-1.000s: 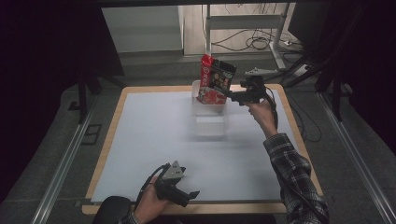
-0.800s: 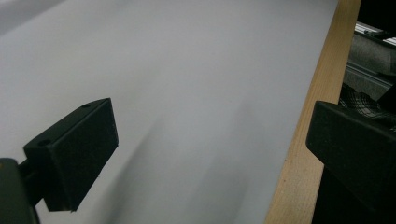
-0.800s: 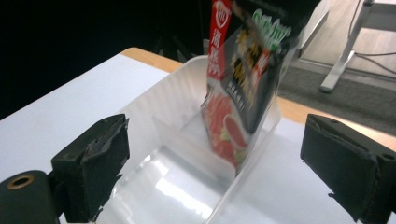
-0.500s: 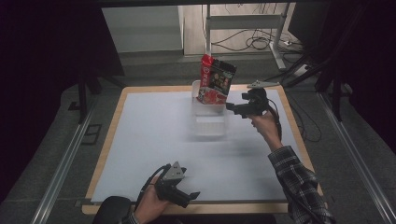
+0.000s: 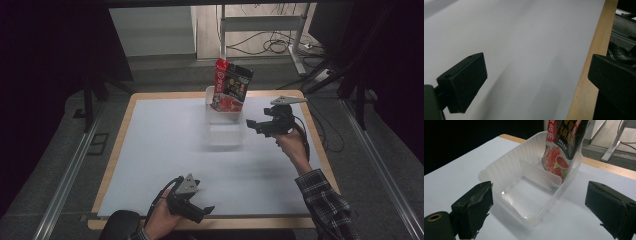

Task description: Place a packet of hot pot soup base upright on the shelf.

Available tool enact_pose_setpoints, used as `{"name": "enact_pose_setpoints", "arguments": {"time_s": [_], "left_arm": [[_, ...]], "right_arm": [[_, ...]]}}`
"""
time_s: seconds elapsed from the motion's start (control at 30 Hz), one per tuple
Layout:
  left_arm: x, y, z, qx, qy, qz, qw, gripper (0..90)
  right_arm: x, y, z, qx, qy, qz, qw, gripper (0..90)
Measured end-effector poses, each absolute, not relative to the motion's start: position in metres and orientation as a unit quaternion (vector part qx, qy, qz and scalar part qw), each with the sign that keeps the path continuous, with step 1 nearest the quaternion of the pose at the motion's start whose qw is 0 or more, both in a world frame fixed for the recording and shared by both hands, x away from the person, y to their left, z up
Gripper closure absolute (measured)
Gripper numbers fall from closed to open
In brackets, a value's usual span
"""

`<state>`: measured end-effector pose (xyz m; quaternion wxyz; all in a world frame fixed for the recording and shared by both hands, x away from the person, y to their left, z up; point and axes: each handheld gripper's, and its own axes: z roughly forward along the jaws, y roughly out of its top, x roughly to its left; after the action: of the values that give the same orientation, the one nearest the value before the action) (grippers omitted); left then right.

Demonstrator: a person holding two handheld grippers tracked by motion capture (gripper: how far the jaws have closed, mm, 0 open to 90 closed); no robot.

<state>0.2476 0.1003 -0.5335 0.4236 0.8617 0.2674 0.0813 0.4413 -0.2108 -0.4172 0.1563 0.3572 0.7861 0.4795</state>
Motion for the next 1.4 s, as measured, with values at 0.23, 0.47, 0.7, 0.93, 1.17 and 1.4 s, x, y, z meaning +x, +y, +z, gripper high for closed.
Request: {"name": "enact_pose_setpoints", "arguments": {"time_s": [0.23,0.47,0.7,0.93,1.17,1.4], "left_arm": [[0.247,0.1,-0.534,0.862,0.267,0.081,0.423,2.0],[0.247,0.099,-0.534,0.863,0.265,0.081,0.422,2.0],[0.247,0.1,-0.534,0.863,0.265,0.081,0.422,2.0],[0.247,0.101,-0.533,0.862,0.264,0.082,0.424,1.9],[0.247,0.102,-0.532,0.86,0.268,0.085,0.426,1.9],[0.248,0.103,-0.531,0.859,0.275,0.078,0.424,2.7]], "right_arm": [[0.425,-0.214,-0.415,0.347,0.792,0.474,0.166,8.1],[0.411,-0.218,-0.416,0.343,0.794,0.472,0.169,8.1],[0.402,-0.223,-0.418,0.341,0.797,0.466,0.179,8.1],[0.393,-0.227,-0.424,0.341,0.8,0.461,0.18,8.1],[0.384,-0.232,-0.425,0.339,0.801,0.459,0.18,7.8],[0.375,-0.237,-0.428,0.341,0.803,0.455,0.179,7.5]]}}
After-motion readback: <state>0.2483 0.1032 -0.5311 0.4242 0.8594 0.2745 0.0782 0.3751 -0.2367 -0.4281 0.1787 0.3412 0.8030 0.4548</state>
